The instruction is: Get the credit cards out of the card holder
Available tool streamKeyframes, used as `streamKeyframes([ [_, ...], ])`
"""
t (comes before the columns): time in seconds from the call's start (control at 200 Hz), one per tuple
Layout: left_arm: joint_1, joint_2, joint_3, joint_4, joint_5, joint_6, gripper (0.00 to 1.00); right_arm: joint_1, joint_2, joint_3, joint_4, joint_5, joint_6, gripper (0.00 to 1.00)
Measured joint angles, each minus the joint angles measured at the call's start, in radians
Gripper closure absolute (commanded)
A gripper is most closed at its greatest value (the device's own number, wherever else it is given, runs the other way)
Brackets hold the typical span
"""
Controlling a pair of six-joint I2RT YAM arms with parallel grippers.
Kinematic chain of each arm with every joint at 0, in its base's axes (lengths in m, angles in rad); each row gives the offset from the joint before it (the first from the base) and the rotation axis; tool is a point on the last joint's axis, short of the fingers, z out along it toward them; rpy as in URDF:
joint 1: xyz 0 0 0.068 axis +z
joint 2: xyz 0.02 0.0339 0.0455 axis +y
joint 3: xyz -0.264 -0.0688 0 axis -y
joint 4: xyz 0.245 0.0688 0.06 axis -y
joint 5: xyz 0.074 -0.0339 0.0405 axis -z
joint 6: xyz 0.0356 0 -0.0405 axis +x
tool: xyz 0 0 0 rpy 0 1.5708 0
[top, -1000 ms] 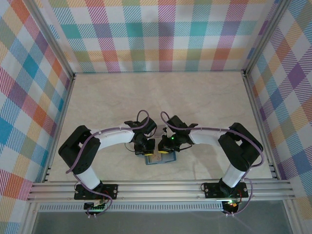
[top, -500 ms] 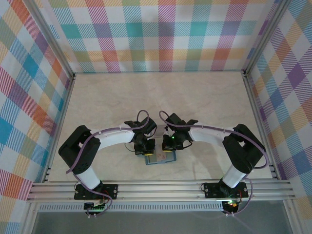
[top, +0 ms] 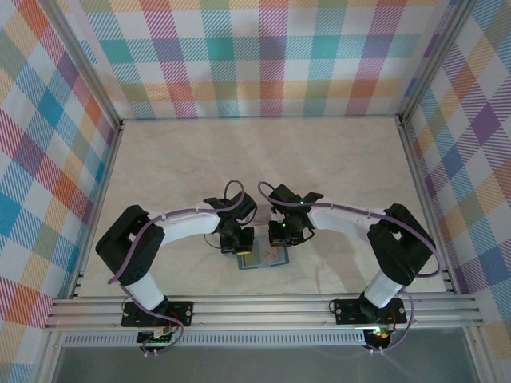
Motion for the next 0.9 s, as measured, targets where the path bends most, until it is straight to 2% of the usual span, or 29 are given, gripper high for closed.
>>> streamKeyframes([
  [0.16,0.000,0.000,0.000,0.000,0.000,0.000,1.00,0.002,0.000,0.005,-0.006,0.001,-0.002,0.86],
  [0.245,0.000,0.000,0.000,0.000,0.000,0.000,1.00,0.002,0.000,-0.001,0.006,-0.007,0.005,0.84],
  [0.51,0.000,0.000,0.000,0.000,0.000,0.000,1.00,-0.005,-0.005,-0.065,0.087,-0.072,0.060,0.84],
  [0.9,0.000,-0.001,0.000,-0.001,-0.001,0.000,1.00,-0.007,-0.035,-0.081,0.147,-0.134,0.105,0.92],
])
